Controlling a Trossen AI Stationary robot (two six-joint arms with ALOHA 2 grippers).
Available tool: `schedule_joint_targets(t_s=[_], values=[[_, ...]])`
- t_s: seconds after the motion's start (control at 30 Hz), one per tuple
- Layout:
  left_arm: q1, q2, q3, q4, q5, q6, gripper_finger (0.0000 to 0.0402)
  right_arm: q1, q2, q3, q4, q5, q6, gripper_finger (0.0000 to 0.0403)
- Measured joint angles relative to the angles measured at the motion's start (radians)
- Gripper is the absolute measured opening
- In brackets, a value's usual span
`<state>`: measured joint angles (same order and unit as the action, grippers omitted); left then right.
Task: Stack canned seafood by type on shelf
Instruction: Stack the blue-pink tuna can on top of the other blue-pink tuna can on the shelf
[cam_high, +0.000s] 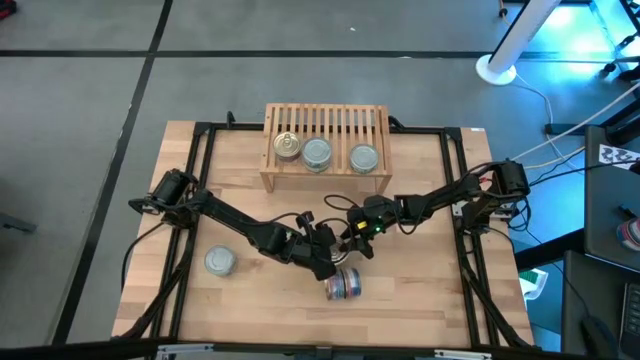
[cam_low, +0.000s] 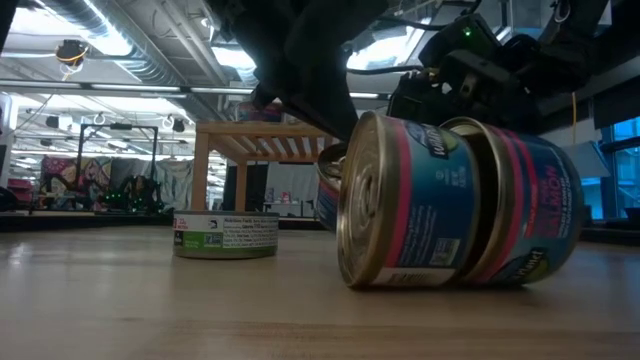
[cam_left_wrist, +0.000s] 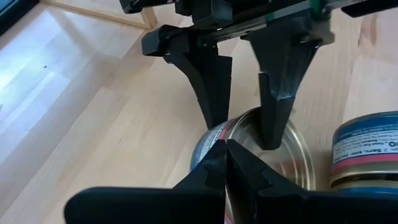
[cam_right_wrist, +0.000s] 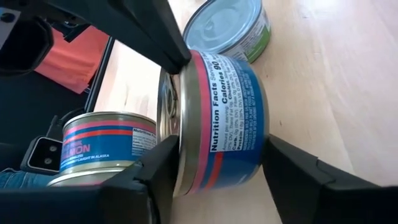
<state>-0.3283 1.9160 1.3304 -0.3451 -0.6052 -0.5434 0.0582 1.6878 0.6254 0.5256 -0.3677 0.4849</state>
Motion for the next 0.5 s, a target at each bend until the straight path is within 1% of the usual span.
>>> schedule_joint_targets(t_s=[0.13,0.33,0.43,0.5], values=[[0.0,0.0,0.0,0.002,-0.001,0.0,0.0,0.0,0.0,0.0,-0.002,0.001,0.001,0.0179],[0.0,0.0,0.0,-0.001,-0.006,0.008,0.0001,0.0,0.0,0.001,-0.003,0.011,0.009,0.0188],[0.001,0.0,0.0,-0.001,-0.006,0.033,0.0015,0.0,0.0,0.001,-0.002,0.012,0.009,0.0187],[0.002,0.0,0.009,-0.009,-0.006,0.027,0.0034,0.0,0.0,0.001,0.001,0.01,0.009,0.0183]])
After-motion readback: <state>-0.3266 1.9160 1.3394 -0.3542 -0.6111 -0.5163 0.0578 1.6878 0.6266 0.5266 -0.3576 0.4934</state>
